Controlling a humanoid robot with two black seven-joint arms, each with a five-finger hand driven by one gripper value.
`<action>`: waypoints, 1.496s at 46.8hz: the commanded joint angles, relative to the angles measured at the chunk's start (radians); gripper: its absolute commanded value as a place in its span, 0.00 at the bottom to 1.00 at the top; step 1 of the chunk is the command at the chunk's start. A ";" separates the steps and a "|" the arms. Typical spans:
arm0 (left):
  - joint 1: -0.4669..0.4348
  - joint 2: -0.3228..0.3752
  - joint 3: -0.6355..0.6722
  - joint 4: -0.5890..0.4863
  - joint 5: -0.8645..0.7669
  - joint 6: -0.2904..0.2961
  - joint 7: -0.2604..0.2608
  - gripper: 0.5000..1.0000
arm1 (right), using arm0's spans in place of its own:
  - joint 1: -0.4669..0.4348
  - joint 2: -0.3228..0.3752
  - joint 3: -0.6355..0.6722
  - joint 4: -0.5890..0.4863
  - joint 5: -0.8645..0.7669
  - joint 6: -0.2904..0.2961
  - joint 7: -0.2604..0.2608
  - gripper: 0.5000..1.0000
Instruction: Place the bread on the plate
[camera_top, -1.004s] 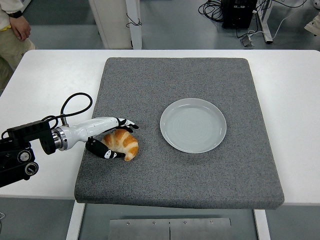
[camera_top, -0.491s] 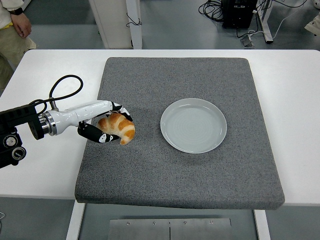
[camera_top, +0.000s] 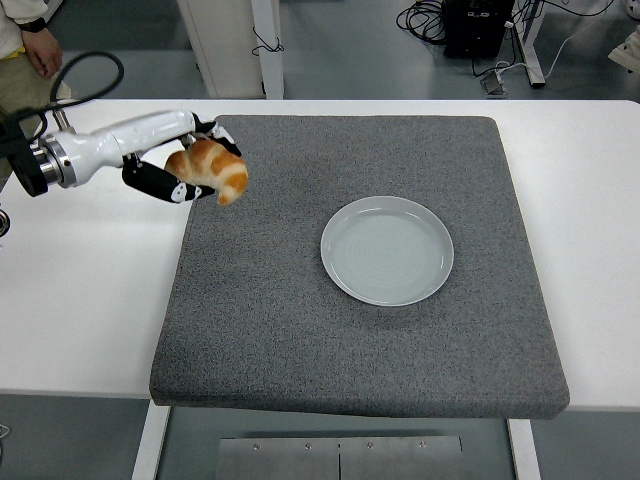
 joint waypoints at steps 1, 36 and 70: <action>-0.027 -0.005 -0.001 0.016 -0.001 -0.016 0.000 0.00 | 0.000 0.000 0.000 0.000 0.000 0.000 0.000 1.00; -0.140 -0.102 0.010 0.071 -0.009 -0.022 0.003 0.00 | 0.000 0.000 0.000 0.000 0.000 -0.001 0.000 1.00; -0.240 -0.401 0.031 0.194 0.002 -0.025 0.006 0.00 | 0.000 0.000 0.000 0.000 0.000 0.000 0.000 1.00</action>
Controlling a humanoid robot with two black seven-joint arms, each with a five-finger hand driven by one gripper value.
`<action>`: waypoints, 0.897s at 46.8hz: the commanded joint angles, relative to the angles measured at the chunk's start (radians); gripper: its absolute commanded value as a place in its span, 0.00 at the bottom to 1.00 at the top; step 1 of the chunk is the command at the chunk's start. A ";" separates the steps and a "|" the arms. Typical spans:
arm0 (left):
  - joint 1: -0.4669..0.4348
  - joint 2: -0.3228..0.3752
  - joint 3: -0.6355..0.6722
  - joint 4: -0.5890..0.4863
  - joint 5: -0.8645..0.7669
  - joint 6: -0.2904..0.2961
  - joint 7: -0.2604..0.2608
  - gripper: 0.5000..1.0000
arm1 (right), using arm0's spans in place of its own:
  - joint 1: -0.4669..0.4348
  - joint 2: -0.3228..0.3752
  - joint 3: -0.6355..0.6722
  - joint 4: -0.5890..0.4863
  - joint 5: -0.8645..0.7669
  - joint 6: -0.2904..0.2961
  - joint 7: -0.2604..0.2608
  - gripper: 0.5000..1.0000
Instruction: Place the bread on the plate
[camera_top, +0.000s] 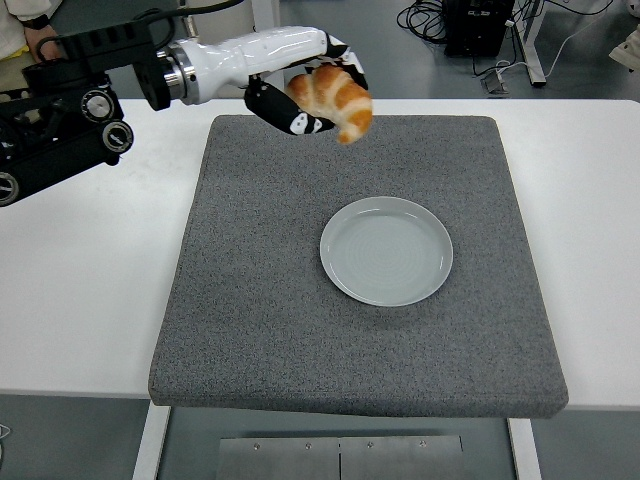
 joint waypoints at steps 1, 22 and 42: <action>0.001 -0.027 -0.001 0.009 0.005 0.000 0.000 0.00 | 0.000 0.000 0.000 0.000 0.000 0.000 0.000 1.00; -0.002 -0.219 0.097 0.112 0.035 0.005 -0.003 0.00 | 0.000 0.000 0.000 0.000 0.000 0.000 0.000 1.00; 0.056 -0.339 0.116 0.226 0.042 0.008 -0.016 0.00 | 0.000 0.000 0.000 0.000 0.000 0.000 0.000 1.00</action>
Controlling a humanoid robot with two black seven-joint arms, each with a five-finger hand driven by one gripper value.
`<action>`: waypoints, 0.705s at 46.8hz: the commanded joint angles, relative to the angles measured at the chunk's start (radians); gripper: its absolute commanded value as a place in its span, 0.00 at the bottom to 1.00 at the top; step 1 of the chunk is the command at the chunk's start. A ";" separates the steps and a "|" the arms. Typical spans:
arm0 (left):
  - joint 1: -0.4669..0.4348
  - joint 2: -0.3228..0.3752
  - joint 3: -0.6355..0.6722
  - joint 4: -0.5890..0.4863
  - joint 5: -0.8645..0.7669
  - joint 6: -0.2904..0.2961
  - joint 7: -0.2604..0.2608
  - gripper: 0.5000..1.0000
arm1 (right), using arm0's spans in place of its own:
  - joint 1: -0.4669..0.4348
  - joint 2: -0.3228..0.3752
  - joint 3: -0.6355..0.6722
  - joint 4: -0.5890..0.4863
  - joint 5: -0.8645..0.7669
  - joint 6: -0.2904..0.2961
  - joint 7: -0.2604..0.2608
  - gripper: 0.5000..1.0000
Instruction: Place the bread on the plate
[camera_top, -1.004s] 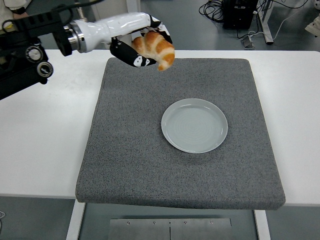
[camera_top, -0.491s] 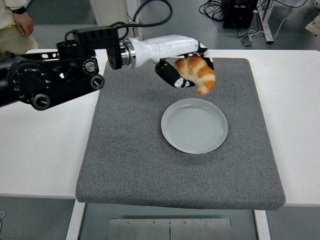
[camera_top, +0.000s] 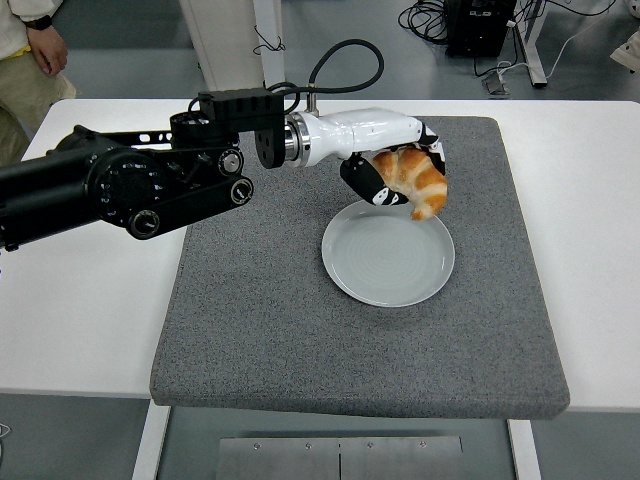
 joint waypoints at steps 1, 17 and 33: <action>0.017 -0.019 0.000 0.011 0.003 0.000 0.000 0.00 | 0.000 0.000 0.000 0.000 0.000 0.001 -0.001 1.00; 0.080 -0.082 0.021 0.082 0.035 0.008 -0.018 0.00 | 0.000 0.000 0.000 0.000 0.000 0.001 0.000 1.00; 0.131 -0.131 0.036 0.160 0.035 0.022 -0.041 0.00 | 0.000 0.000 0.000 0.000 0.000 0.001 0.000 1.00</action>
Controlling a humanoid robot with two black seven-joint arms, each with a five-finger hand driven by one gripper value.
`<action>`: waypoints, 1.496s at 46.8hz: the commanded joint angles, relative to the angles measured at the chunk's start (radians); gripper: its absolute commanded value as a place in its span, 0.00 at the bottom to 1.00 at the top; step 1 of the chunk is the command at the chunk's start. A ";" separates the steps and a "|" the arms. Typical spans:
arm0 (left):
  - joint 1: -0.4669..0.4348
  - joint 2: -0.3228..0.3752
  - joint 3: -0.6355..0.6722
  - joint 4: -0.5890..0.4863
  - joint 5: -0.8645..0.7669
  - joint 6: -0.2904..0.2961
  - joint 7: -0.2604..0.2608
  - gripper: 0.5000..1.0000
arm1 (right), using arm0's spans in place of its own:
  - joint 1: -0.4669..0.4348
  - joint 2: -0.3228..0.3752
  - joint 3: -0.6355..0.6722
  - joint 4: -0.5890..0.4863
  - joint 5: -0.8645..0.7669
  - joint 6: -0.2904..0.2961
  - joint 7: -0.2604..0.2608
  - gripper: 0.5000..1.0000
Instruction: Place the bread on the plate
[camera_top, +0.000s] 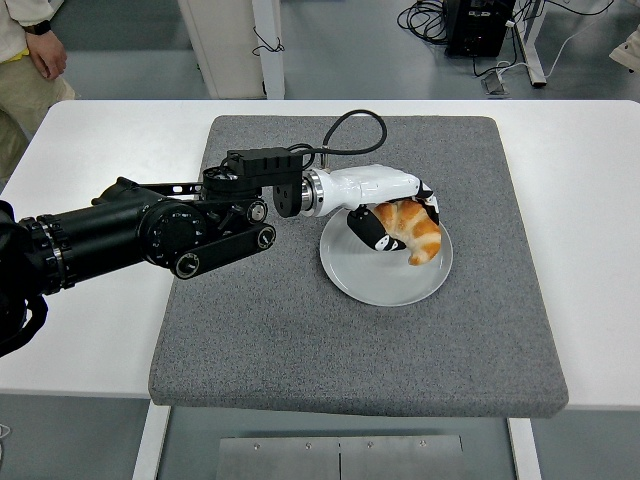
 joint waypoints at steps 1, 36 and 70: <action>0.005 -0.003 0.004 0.003 0.000 0.004 0.000 0.00 | 0.000 0.000 -0.001 0.000 0.000 0.000 0.000 1.00; 0.052 -0.008 0.043 0.034 0.021 0.047 0.000 0.00 | 0.000 0.000 0.000 0.000 0.000 0.000 0.000 1.00; 0.048 -0.009 0.033 0.037 -0.025 0.038 0.016 0.90 | 0.000 0.000 0.000 0.000 0.000 0.000 0.000 1.00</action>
